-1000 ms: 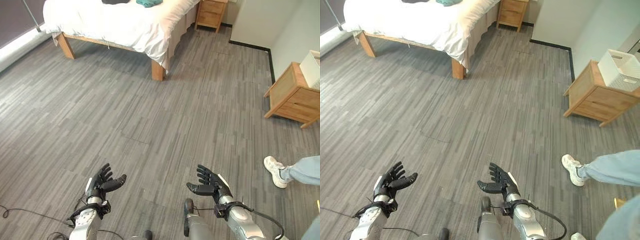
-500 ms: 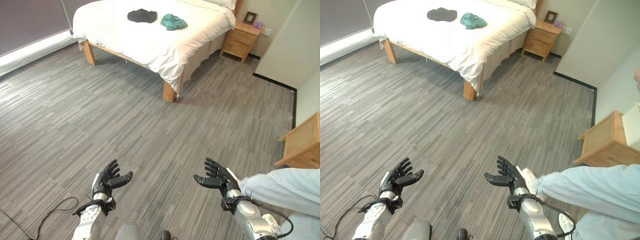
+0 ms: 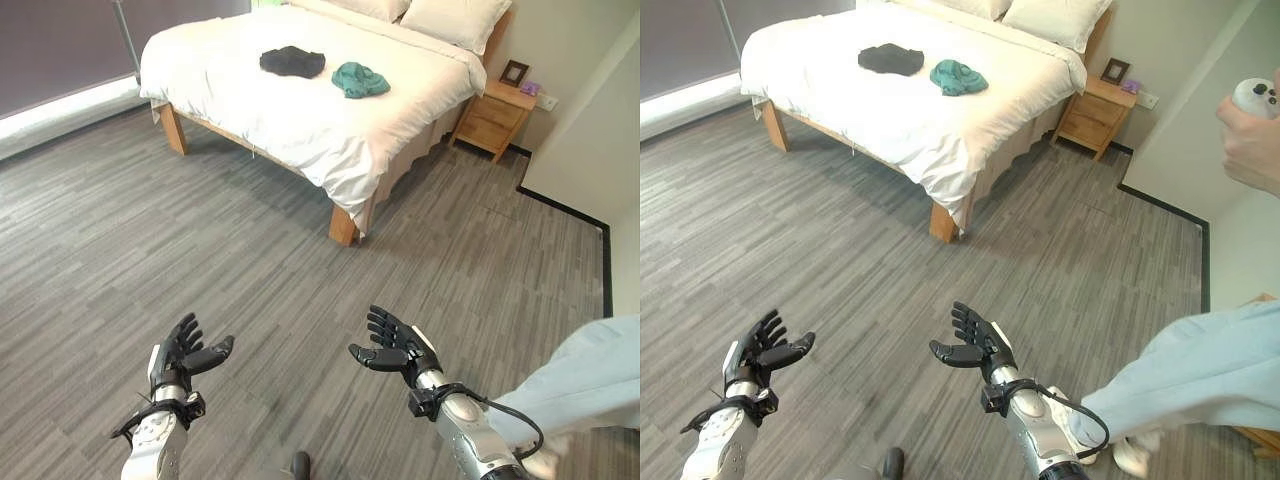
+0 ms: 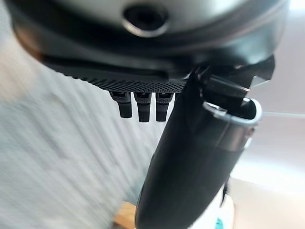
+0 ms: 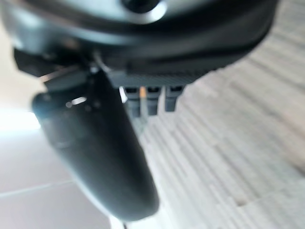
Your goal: Pick up bed clothes into laundry basket.
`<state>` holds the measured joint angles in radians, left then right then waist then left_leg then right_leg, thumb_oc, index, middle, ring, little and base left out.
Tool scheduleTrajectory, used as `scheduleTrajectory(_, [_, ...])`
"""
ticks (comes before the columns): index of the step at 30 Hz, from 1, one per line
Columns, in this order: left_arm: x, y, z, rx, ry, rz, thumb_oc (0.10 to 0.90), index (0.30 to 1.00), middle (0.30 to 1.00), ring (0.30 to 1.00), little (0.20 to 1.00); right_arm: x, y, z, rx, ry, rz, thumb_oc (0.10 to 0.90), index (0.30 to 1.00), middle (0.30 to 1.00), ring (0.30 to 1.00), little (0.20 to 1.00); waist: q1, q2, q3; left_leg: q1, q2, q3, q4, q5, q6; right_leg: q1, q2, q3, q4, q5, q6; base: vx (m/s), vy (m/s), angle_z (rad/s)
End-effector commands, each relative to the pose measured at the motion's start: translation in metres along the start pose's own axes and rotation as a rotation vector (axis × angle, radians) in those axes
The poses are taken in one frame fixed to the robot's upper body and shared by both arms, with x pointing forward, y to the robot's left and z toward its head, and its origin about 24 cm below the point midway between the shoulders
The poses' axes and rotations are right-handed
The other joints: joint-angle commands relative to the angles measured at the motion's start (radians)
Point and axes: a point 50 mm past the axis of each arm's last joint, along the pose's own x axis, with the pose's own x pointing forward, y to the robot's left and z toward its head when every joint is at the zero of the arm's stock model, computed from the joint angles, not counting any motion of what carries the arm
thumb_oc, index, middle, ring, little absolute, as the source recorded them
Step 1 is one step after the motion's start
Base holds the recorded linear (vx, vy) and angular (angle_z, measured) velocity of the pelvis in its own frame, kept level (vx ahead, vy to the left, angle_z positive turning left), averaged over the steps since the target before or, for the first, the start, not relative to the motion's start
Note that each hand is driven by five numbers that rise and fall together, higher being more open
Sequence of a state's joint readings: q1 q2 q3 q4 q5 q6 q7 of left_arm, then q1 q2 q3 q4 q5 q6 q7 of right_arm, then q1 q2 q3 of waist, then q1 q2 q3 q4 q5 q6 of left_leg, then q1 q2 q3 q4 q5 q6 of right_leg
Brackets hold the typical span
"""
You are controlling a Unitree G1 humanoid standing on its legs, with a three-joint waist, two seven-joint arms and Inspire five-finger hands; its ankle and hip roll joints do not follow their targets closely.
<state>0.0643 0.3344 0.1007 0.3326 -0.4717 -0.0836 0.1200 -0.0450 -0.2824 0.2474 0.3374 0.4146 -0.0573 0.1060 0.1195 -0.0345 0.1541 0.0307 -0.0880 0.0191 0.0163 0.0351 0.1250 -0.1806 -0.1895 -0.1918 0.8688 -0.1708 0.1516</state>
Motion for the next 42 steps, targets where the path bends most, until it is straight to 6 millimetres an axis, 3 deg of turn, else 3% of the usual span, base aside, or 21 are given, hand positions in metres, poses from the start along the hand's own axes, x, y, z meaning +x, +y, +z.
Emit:
scheduleTrajectory(1, [0.001, 0.006, 0.046, 0.009, -0.226, -0.037, 0.800, 0.900, 0.900, 0.900, 0.900, 0.007, -0.006, 0.038, -0.004, -0.185, -0.005, 0.800, 0.900, 0.900, 0.900, 0.900, -0.026, -0.011, -0.059, 0.084, 0.073, -0.050, -0.019, -0.032, -0.057, -0.037, -0.011, -0.074, -0.439, 0.353, 0.023, 0.99, -0.117, 0.69])
scheduleTrajectory(2, [0.002, 0.003, 0.042, 0.029, -0.209, -0.059, 0.800, 0.900, 0.900, 0.900, 0.900, 0.002, -0.013, 0.035, -0.016, -0.175, -0.036, 0.800, 0.900, 0.900, 0.900, 0.900, -0.056, -0.022, -0.061, 0.150, 0.083, -0.101, -0.028, -0.070, -0.094, -0.044, 0.029, -0.039, -0.713, 0.342, 0.030, 0.72, -0.111, 0.71])
scheduleTrajectory(7, [0.006, -0.005, 0.040, 0.036, -0.200, -0.097, 0.800, 0.900, 0.900, 0.900, 0.900, -0.008, -0.023, 0.029, -0.029, -0.161, -0.075, 0.800, 0.900, 0.900, 0.900, 0.900, -0.092, -0.026, -0.068, 0.221, 0.130, -0.155, -0.039, -0.103, -0.134, -0.075, 0.042, 0.010, -0.921, 0.401, 0.066, 0.51, -0.078, 0.63])
scheduleTrajectory(10, [0.006, -0.009, 0.036, 0.053, -0.182, -0.114, 0.800, 0.900, 0.900, 0.900, 0.900, -0.016, -0.032, 0.027, -0.059, -0.146, -0.096, 0.800, 0.900, 0.900, 0.900, 0.900, -0.112, -0.029, -0.093, 0.288, 0.183, -0.175, -0.003, -0.102, -0.174, -0.078, 0.035, -0.025, -0.892, 0.418, 0.076, 0.66, -0.131, 0.39])
scheduleTrajectory(12, [0.004, -0.012, 0.030, 0.026, -0.163, -0.125, 0.800, 0.900, 0.900, 0.900, 0.900, -0.018, -0.034, 0.023, -0.033, -0.139, -0.101, 0.800, 0.900, 0.900, 0.900, 0.900, -0.131, -0.023, -0.117, 0.290, 0.245, -0.184, 0.130, -0.027, -0.214, -0.054, 0.074, 0.006, -0.851, 0.409, 0.048, 0.75, -0.266, 0.30])
scheduleTrajectory(13, [0.004, -0.011, 0.028, 0.013, -0.152, -0.110, 0.800, 0.900, 0.900, 0.900, 0.900, -0.019, -0.035, 0.018, -0.010, -0.122, -0.116, 0.800, 0.900, 0.900, 0.900, 0.900, -0.125, -0.041, -0.114, 0.180, 0.272, -0.164, 0.370, 0.148, -0.239, 0.009, 0.095, 0.002, -0.855, 0.379, 0.004, 0.57, -0.255, 0.61])
scheduleTrajectory(14, [0.004, -0.011, 0.028, 0.013, -0.153, -0.110, 0.800, 0.900, 0.900, 0.900, 0.900, -0.018, -0.035, 0.018, -0.010, -0.123, -0.116, 0.800, 0.900, 0.900, 0.900, 0.900, -0.130, -0.040, -0.117, 0.166, 0.272, -0.171, 0.386, 0.141, -0.239, 0.006, 0.095, -0.004, -0.855, 0.379, 0.003, 0.48, -0.346, 0.53])
scheduleTrajectory(15, [0.004, -0.010, 0.030, -0.015, -0.155, -0.102, 0.800, 0.900, 0.900, 0.900, 0.900, -0.018, -0.034, 0.021, 0.028, -0.142, -0.115, 0.800, 0.900, 0.900, 0.900, 0.900, -0.111, -0.068, -0.097, 0.077, 0.276, -0.158, 0.518, 0.213, -0.222, 0.050, 0.098, 0.002, -0.867, 0.359, -0.035, 0.27, -0.276, 0.44])
scheduleTrajectory(18, [0.005, -0.010, 0.035, -0.019, -0.169, -0.104, 0.800, 0.900, 0.900, 0.900, 0.900, -0.013, -0.035, 0.029, 0.007, -0.158, -0.109, 0.800, 0.900, 0.900, 0.900, 0.900, -0.033, -0.097, -0.025, -0.169, 0.205, -0.116, 0.754, 0.100, -0.157, 0.159, 0.125, 0.020, -0.923, 0.317, -0.071, 0.36, -0.285, -0.32])
scheduleTrajectory(20, [0.006, -0.012, 0.038, -0.036, -0.185, -0.117, 0.800, 0.900, 0.900, 0.900, 0.900, -0.008, -0.037, 0.040, 0.017, -0.194, -0.106, 0.800, 0.900, 0.900, 0.900, 0.900, 0.003, -0.091, -0.008, -0.276, 0.175, -0.067, 0.645, 0.046, -0.156, 0.212, 0.127, 0.033, -0.940, 0.285, -0.072, 0.58, 0.007, -0.86])
scheduleTrajectory(21, [0.005, -0.014, 0.036, -0.050, -0.182, -0.135, 0.800, 0.900, 0.900, 0.900, 0.900, -0.009, -0.036, 0.044, 0.027, -0.221, -0.096, 0.800, 0.900, 0.900, 0.900, 0.900, 0.025, -0.070, -0.012, -0.306, 0.148, -0.037, 0.438, 0.034, -0.153, 0.254, 0.143, 0.051, -0.933, 0.234, -0.071, 0.71, 0.153, -0.55])
scheduleTrajectory(25, [0.002, -0.015, 0.033, -0.038, -0.188, -0.129, 0.800, 0.900, 0.900, 0.900, 0.900, -0.008, -0.029, 0.041, -0.009, -0.208, -0.066, 0.800, 0.900, 0.900, 0.900, 0.900, 0.081, -0.015, -0.059, -0.316, 0.047, -0.153, -0.050, 0.167, -0.174, 0.372, 0.203, 0.119, -0.920, 0.111, -0.078, 0.71, 0.199, -0.29])
scheduleTrajectory(27, [0.001, -0.011, 0.035, -0.043, -0.193, -0.118, 0.800, 0.900, 0.900, 0.900, 0.900, -0.004, -0.024, 0.043, 0.006, -0.214, -0.046, 0.800, 0.900, 0.900, 0.900, 0.900, 0.087, -0.014, -0.068, -0.318, 0.038, -0.128, -0.069, 0.201, -0.190, 0.419, 0.202, 0.141, -0.920, 0.077, -0.078, 0.66, 0.242, -0.34])
scheduleTrajectory(31, [-0.002, -0.005, 0.035, -0.005, -0.196, -0.103, 0.800, 0.900, 0.900, 0.900, 0.900, -0.001, -0.015, 0.041, 0.013, -0.208, -0.008, 0.800, 0.900, 0.900, 0.900, 0.900, 0.110, -0.049, -0.104, -0.340, 0.040, -0.106, 0.014, 0.185, -0.153, 0.440, 0.145, 0.144, -0.855, 0.028, -0.051, 0.46, 0.250, -0.54])
scheduleTrajectory(33, [-0.001, -0.002, 0.034, 0.018, -0.186, -0.095, 0.800, 0.900, 0.900, 0.900, 0.900, 0.003, -0.009, 0.038, -0.002, -0.193, -0.003, 0.800, 0.900, 0.900, 0.900, 0.900, 0.132, -0.088, -0.099, -0.336, 0.022, -0.077, 0.101, 0.116, -0.113, 0.371, 0.062, 0.140, -0.611, 0.224, 0.013, 0.38, 0.323, -0.40])
scheduleTrajectory(34, [-0.001, 0.000, 0.037, -0.008, -0.194, -0.075, 0.800, 0.900, 0.900, 0.900, 0.900, 0.007, -0.001, 0.038, 0.054, -0.201, 0.012, 0.800, 0.900, 0.900, 0.900, 0.900, 0.113, -0.050, -0.055, -0.246, 0.039, -0.086, 0.088, 0.088, -0.087, 0.218, 0.074, 0.156, -0.328, 0.379, 0.042, 0.33, 0.322, -0.41])
scheduleTrajectory(35, [-0.001, 0.000, 0.037, -0.009, -0.194, -0.075, 0.800, 0.900, 0.900, 0.900, 0.900, 0.008, -0.001, 0.038, 0.053, -0.201, 0.012, 0.800, 0.900, 0.900, 0.900, 0.900, 0.115, -0.047, -0.058, -0.249, 0.044, -0.085, 0.086, 0.090, -0.087, 0.213, 0.078, 0.158, -0.329, 0.383, 0.042, 0.45, 0.441, -0.48])
scheduleTrajectory(36, [-0.001, 0.001, 0.042, -0.009, -0.213, -0.077, 0.800, 0.900, 0.900, 0.900, 0.900, 0.007, 0.004, 0.040, 0.049, -0.208, 0.036, 0.800, 0.900, 0.900, 0.900, 0.900, 0.077, 0.004, -0.033, -0.168, 0.079, -0.105, 0.053, 0.071, -0.074, 0.097, 0.094, 0.130, -0.211, 0.385, 0.025, 0.23, 0.220, -0.16])
scheduleTrajectory(37, [-0.002, 0.001, 0.042, -0.009, -0.213, -0.076, 0.800, 0.900, 0.900, 0.900, 0.900, 0.007, 0.004, 0.040, 0.048, -0.208, 0.036, 0.800, 0.900, 0.900, 0.900, 0.900, 0.073, -0.001, -0.028, -0.163, 0.071, -0.106, 0.052, 0.070, -0.074, 0.097, 0.086, 0.129, -0.198, 0.375, 0.025, 0.40, 0.286, 0.15])
scheduleTrajectory(41, [-0.001, -0.009, 0.052, 0.023, -0.253, -0.145, 0.800, 0.900, 0.900, 0.900, 0.900, 0.002, -0.002, 0.041, 0.062, -0.221, 0.018, 0.800, 0.900, 0.900, 0.900, 0.900, 0.013, 0.003, -0.025, -0.059, 0.073, -0.158, 0.001, 0.030, -0.076, 0.011, 0.055, 0.066, -0.426, 0.304, -0.002, 0.51, 0.026, 0.33])
scheduleTrajectory(42, [0.002, -0.012, 0.061, 0.060, -0.300, -0.129, 0.800, 0.900, 0.900, 0.900, 0.900, -0.005, -0.016, 0.039, 0.032, -0.226, -0.030, 0.800, 0.900, 0.900, 0.900, 0.900, -0.020, -0.030, -0.019, -0.018, 0.046, -0.190, -0.020, -0.008, -0.090, 0.034, 0.109, 0.138, -0.732, 0.270, 0.010, 0.40, -0.106, 0.80])
